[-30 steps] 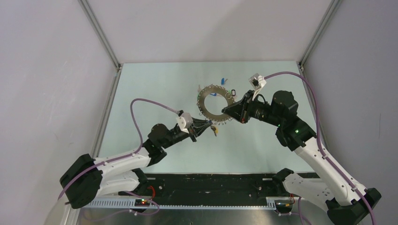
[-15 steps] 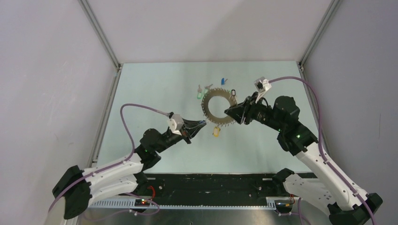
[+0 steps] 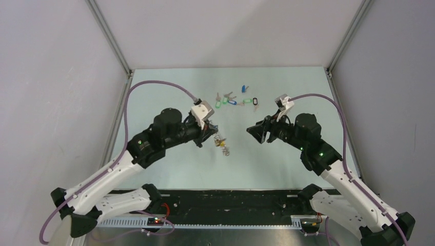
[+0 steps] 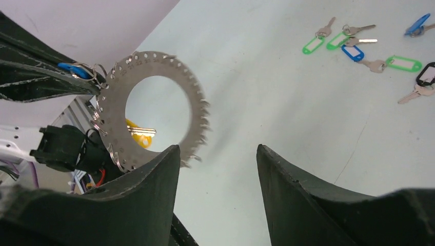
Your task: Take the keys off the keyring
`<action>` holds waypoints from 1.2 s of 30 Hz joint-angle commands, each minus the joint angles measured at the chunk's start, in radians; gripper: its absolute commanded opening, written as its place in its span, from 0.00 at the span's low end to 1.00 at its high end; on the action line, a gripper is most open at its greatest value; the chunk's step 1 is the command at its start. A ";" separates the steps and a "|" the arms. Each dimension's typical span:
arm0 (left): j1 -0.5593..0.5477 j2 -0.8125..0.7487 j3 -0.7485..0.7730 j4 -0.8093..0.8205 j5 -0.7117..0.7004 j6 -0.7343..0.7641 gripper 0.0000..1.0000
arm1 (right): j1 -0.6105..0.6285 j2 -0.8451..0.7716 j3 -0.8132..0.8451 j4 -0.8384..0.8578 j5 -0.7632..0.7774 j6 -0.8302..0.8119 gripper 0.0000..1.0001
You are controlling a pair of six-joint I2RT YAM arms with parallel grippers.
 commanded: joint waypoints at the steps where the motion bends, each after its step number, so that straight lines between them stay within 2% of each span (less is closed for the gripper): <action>1: -0.003 0.114 0.166 -0.410 -0.003 0.153 0.00 | -0.001 -0.008 -0.012 0.053 0.030 -0.077 0.61; 3: -0.003 0.183 0.233 -0.500 -0.058 0.183 0.00 | -0.001 -0.004 -0.014 0.030 0.074 -0.090 0.64; 9: -0.016 0.306 0.376 -0.639 -0.192 0.275 0.00 | 0.016 0.011 -0.062 0.140 -0.061 -0.111 0.66; 11: -0.036 0.330 0.415 -0.681 -0.246 0.321 0.00 | 0.045 0.019 -0.079 0.199 -0.056 -0.121 0.65; 16: -0.098 0.425 0.551 -0.802 -0.496 0.417 0.00 | 0.157 0.054 -0.108 0.279 -0.019 -0.201 0.68; 19: -0.113 0.448 0.599 -0.807 -0.535 0.440 0.00 | 0.209 0.062 -0.138 0.330 0.014 -0.257 0.68; 21: -0.115 0.460 0.628 -0.799 -0.546 0.449 0.00 | 0.235 0.046 -0.181 0.429 0.048 -0.279 0.67; 27: -0.120 0.423 0.600 -0.638 -0.577 0.484 0.00 | 0.254 -0.024 -0.323 0.688 0.010 -0.355 0.63; 31: -0.127 0.320 0.468 -0.417 -0.469 0.545 0.00 | 0.255 -0.024 -0.332 0.730 0.005 -0.408 0.59; 36: -0.147 0.172 0.241 -0.235 -0.419 0.667 0.00 | 0.255 -0.013 -0.332 0.803 -0.007 -0.423 0.57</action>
